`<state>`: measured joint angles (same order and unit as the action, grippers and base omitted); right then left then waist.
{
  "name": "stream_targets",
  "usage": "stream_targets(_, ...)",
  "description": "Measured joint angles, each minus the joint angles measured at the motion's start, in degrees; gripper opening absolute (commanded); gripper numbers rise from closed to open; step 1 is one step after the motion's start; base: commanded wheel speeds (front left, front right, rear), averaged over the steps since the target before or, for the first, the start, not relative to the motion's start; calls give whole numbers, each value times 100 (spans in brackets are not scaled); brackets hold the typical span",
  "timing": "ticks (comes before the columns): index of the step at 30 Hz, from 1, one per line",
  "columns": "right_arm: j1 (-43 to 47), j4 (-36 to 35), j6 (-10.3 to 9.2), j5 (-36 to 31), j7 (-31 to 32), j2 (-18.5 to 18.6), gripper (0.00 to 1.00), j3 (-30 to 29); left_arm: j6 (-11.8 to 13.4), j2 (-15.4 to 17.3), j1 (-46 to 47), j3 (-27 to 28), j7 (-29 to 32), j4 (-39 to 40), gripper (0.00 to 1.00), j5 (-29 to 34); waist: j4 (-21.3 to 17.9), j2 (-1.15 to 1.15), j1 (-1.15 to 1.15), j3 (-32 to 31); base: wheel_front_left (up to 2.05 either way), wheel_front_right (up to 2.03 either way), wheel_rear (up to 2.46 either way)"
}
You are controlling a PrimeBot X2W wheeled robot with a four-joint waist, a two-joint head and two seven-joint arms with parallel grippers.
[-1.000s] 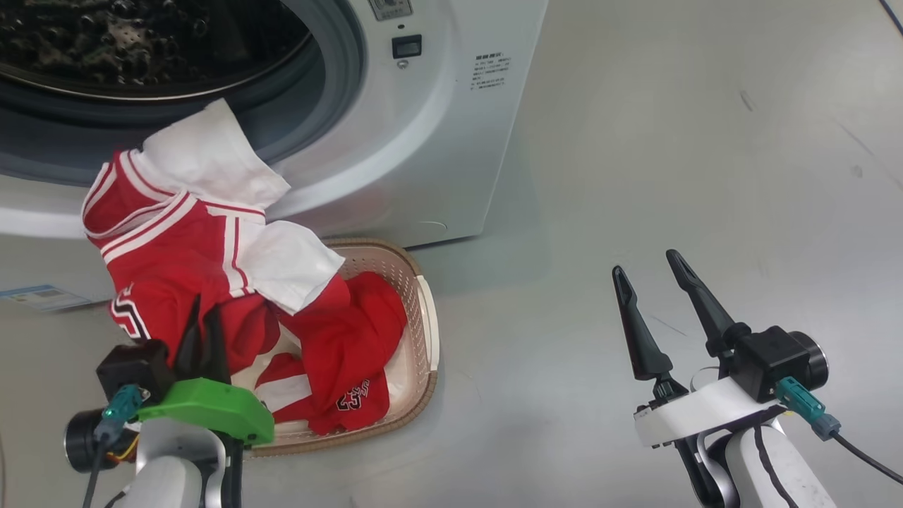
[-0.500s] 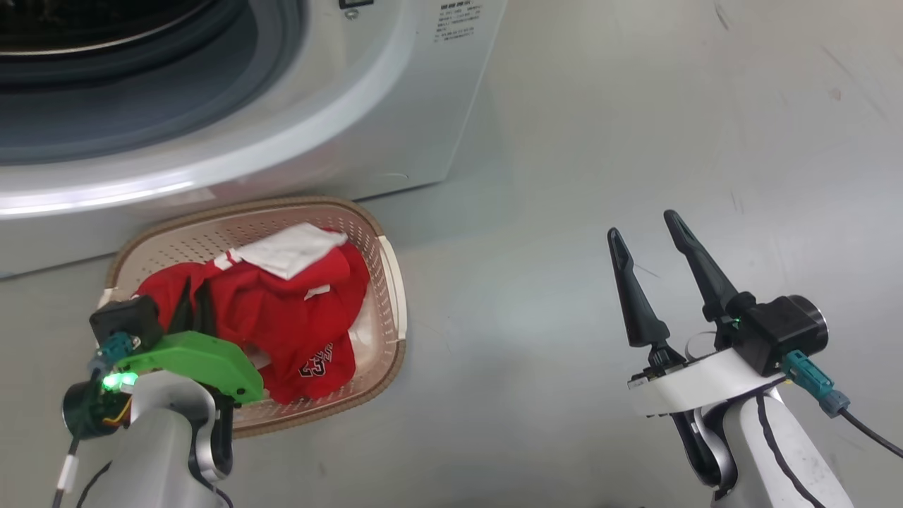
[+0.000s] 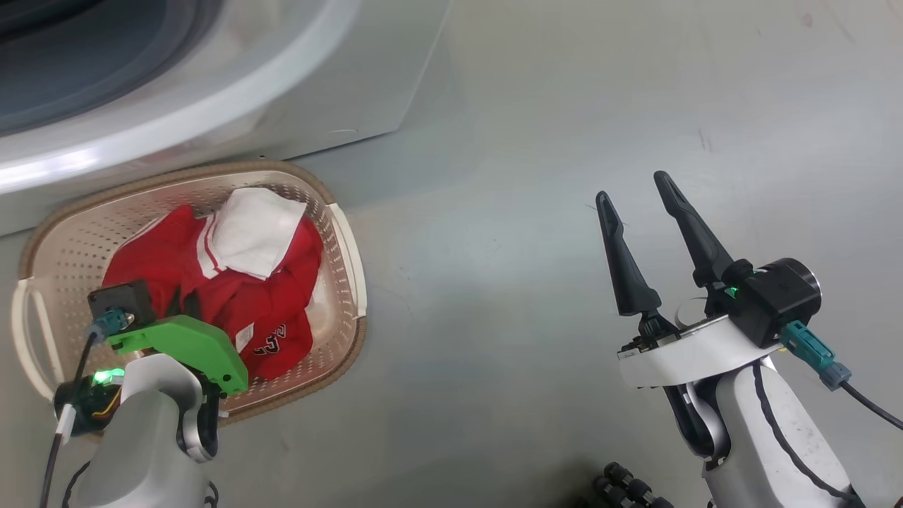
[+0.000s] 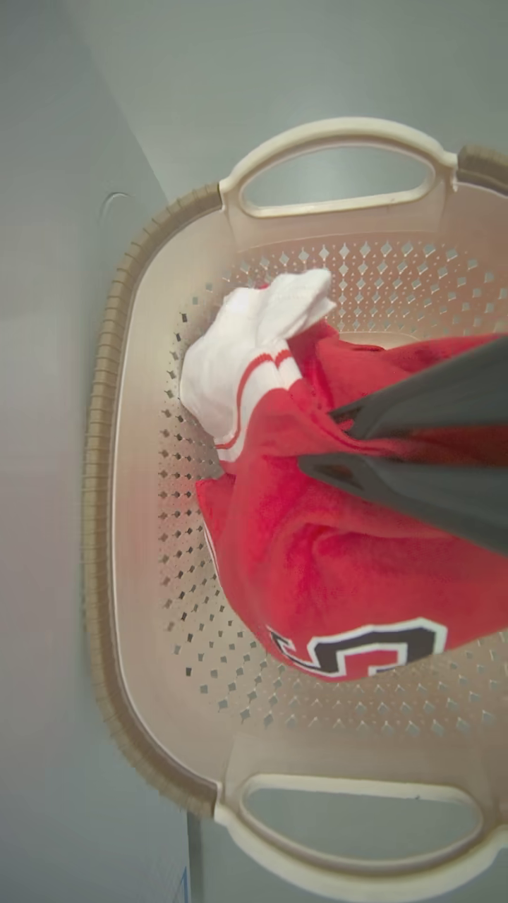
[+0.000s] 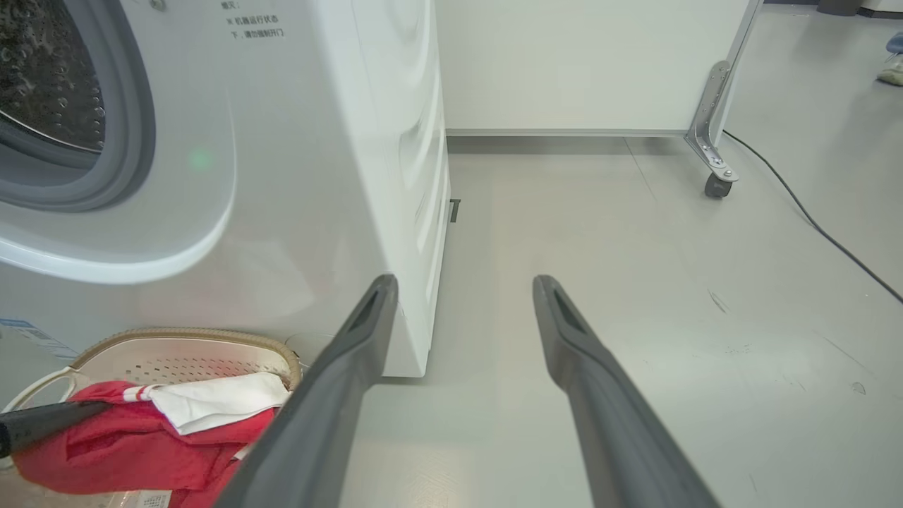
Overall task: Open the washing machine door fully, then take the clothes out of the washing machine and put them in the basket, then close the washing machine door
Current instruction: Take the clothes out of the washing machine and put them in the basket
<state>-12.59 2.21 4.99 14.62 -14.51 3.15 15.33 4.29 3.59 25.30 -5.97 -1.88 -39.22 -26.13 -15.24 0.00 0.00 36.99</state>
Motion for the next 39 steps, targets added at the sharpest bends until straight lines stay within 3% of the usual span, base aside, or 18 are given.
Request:
stream_targets(4,-35,10,24,8,0,-10,100,16,-9,53,144,-7,5,-345,0,1,-106,0,0,110,0,0,0)
stream_targets(5,-41,14,24,8,0,-11,100,12,-13,59,192,-7,5,-414,7,1,-125,0,0,129,0,0,0)
stream_targets(7,-46,24,24,9,0,-13,100,10,-14,66,276,-13,5,-537,43,1,-154,0,0,153,0,0,0)
stream_targets(8,-46,35,24,10,0,-14,100,10,-14,67,309,-9,4,-603,82,1,-162,0,0,158,0,0,0)
stream_targets(9,-47,46,24,19,0,-18,100,9,-25,70,335,-9,4,-670,100,1,-168,0,0,159,0,0,0)
stream_targets(24,-99,220,22,49,0,-35,100,-158,-296,109,432,-12,-633,-1216,100,18,-26,0,0,-169,0,0,0)
stream_targets(31,-98,337,15,21,0,-30,100,-286,-413,97,427,-41,-1180,-1149,100,65,143,0,0,-474,0,0,0)
stream_targets(39,-46,450,-14,-75,0,71,100,-436,-469,46,337,-76,-1283,-675,100,220,396,0,0,-936,0,0,0)
